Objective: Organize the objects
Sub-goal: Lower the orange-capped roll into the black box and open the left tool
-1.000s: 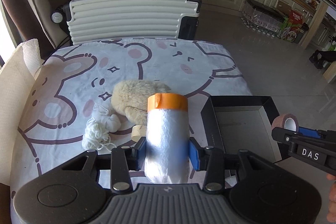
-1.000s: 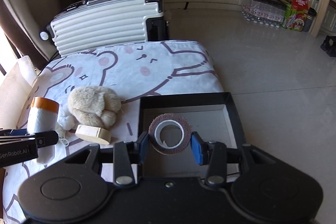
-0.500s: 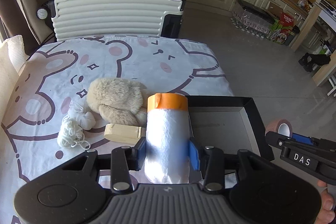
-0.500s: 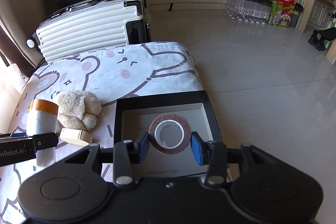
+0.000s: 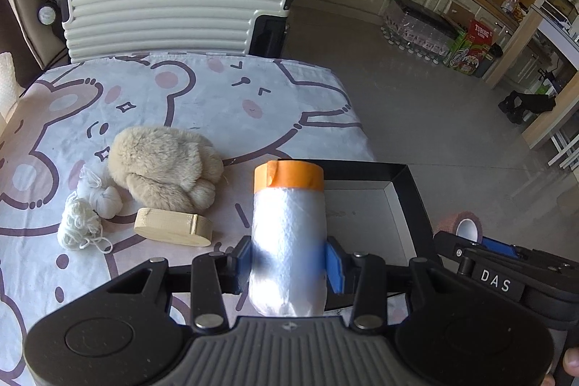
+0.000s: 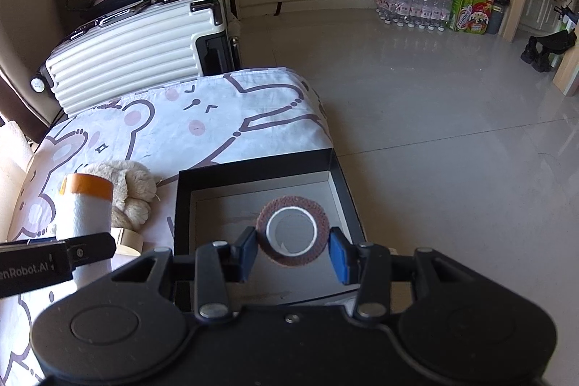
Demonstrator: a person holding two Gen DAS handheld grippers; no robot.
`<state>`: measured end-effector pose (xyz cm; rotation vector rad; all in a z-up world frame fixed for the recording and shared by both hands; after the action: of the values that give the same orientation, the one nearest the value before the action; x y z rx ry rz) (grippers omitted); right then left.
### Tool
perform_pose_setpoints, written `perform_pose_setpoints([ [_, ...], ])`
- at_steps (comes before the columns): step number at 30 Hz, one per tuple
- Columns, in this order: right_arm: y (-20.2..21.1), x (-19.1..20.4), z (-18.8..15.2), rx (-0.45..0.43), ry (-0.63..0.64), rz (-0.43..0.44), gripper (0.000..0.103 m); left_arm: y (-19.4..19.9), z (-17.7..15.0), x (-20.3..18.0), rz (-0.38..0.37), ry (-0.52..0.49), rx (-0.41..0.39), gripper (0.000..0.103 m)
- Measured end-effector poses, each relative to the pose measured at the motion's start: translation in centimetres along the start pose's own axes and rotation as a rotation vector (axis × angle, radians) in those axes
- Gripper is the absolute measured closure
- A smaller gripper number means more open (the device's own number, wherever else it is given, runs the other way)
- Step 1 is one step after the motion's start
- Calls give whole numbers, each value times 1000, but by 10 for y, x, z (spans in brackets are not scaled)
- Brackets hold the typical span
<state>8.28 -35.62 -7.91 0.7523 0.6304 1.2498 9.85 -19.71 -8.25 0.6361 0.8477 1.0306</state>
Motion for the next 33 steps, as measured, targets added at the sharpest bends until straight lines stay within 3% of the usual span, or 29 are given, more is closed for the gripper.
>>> perform_pose_setpoints([
  [12,-30,-19,-8,69,-104,0,59,-48,-4,-10,-132,106,74,60],
  [33,-87,-27,-21,180,-257,21,59,-107,-17,-15,-105,172,184,60],
])
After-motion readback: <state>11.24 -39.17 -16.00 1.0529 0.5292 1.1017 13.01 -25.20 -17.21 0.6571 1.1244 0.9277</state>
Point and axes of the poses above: each gripper's, at about its wrist camera, not at the fingertips, and y roughly against the way its jaws point, x to its left, z to its top, the point moved 7 cm from there along -y, roughly the way its jaws point, and after that the axes turned 5 degrees about -z, right-handed, at the moved point
